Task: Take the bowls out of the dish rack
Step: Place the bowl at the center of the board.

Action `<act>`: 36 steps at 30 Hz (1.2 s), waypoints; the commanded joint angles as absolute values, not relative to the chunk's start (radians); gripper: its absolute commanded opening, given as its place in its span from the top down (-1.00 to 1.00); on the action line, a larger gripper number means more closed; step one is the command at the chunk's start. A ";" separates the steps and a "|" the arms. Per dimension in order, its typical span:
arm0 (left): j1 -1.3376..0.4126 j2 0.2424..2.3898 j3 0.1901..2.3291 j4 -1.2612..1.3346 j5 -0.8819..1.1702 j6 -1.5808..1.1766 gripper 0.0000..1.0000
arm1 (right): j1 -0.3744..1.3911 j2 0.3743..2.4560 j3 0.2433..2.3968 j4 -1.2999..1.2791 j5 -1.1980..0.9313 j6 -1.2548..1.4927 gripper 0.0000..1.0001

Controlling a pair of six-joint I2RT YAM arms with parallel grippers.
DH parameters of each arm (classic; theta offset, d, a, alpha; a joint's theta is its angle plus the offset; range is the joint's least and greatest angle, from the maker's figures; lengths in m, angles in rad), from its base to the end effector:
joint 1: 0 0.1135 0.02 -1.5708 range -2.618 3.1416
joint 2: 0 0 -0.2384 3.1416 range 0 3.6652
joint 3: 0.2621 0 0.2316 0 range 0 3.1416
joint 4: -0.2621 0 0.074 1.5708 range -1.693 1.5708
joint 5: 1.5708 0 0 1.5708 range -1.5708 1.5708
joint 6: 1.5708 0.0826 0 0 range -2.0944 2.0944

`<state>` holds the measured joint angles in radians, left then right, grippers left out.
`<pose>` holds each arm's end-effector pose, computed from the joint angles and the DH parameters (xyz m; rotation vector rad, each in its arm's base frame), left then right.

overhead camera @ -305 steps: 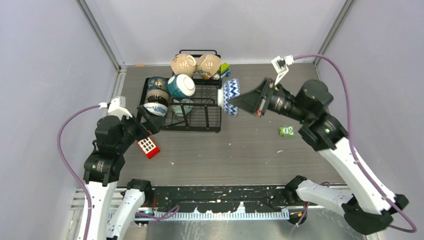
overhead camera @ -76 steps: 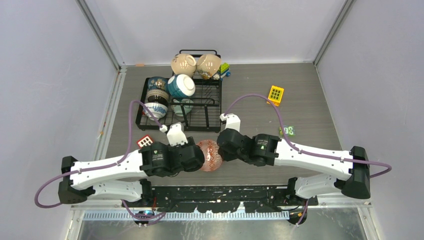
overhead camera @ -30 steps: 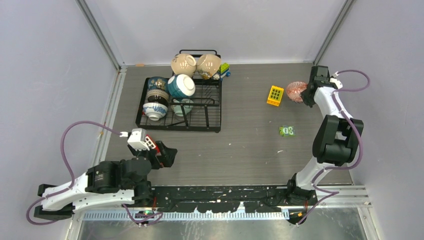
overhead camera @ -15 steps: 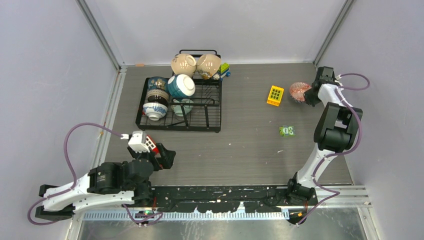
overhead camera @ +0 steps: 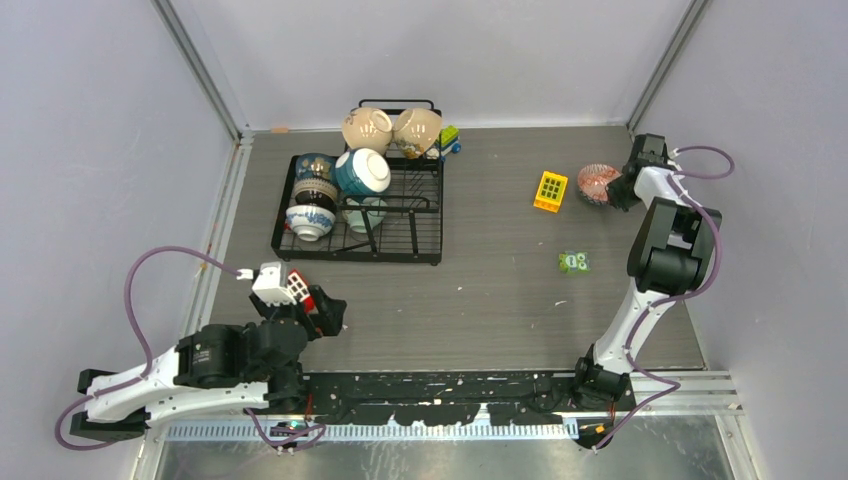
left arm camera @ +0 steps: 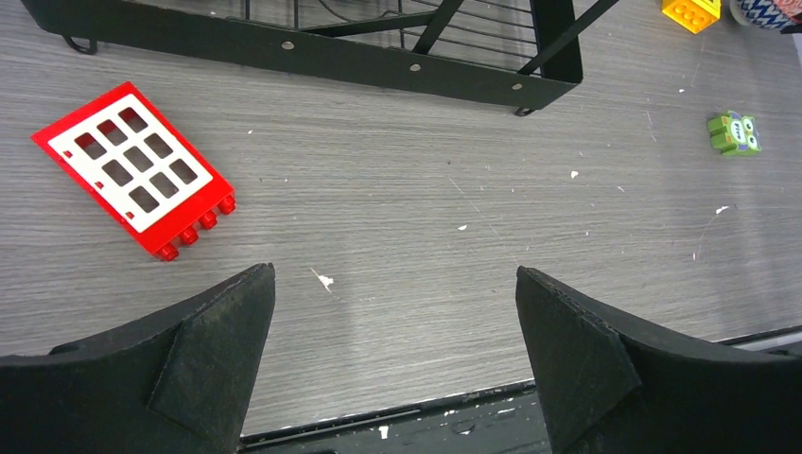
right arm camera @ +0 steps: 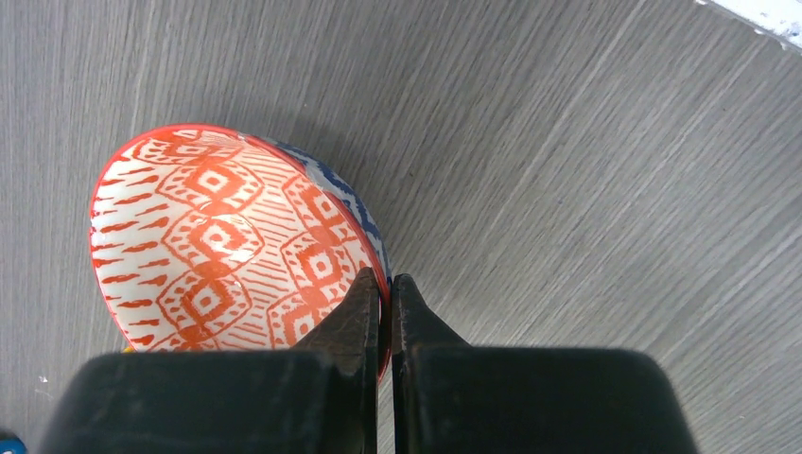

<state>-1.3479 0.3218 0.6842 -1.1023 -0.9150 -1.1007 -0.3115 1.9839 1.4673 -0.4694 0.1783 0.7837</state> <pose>0.0801 -0.0573 0.2405 -0.1828 2.0204 -0.4911 0.4006 -0.1444 0.1441 1.3769 2.1270 -0.0418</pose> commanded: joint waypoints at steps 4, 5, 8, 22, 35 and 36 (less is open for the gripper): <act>-1.348 0.341 0.719 -1.134 -0.969 -1.159 -0.97 | -0.317 1.988 1.527 -0.417 0.179 0.756 0.98; -1.348 0.338 0.718 -1.137 -0.971 -1.165 -0.96 | -0.316 1.991 1.528 -0.417 0.180 0.753 0.98; -1.347 0.330 0.714 -1.138 -0.971 -1.174 -0.96 | -0.318 1.994 1.529 -0.419 0.185 0.741 0.98; -1.347 0.275 0.687 -1.166 -0.968 -1.222 -0.94 | -0.319 1.993 1.520 -0.429 0.176 0.738 0.56; -1.348 0.274 0.690 -1.163 -0.967 -1.210 -0.96 | -0.323 1.950 1.527 -0.475 0.212 0.699 -0.30; -1.347 0.275 0.690 -1.159 -0.971 -1.202 -0.96 | -0.322 1.944 1.537 -0.492 0.221 0.690 -0.40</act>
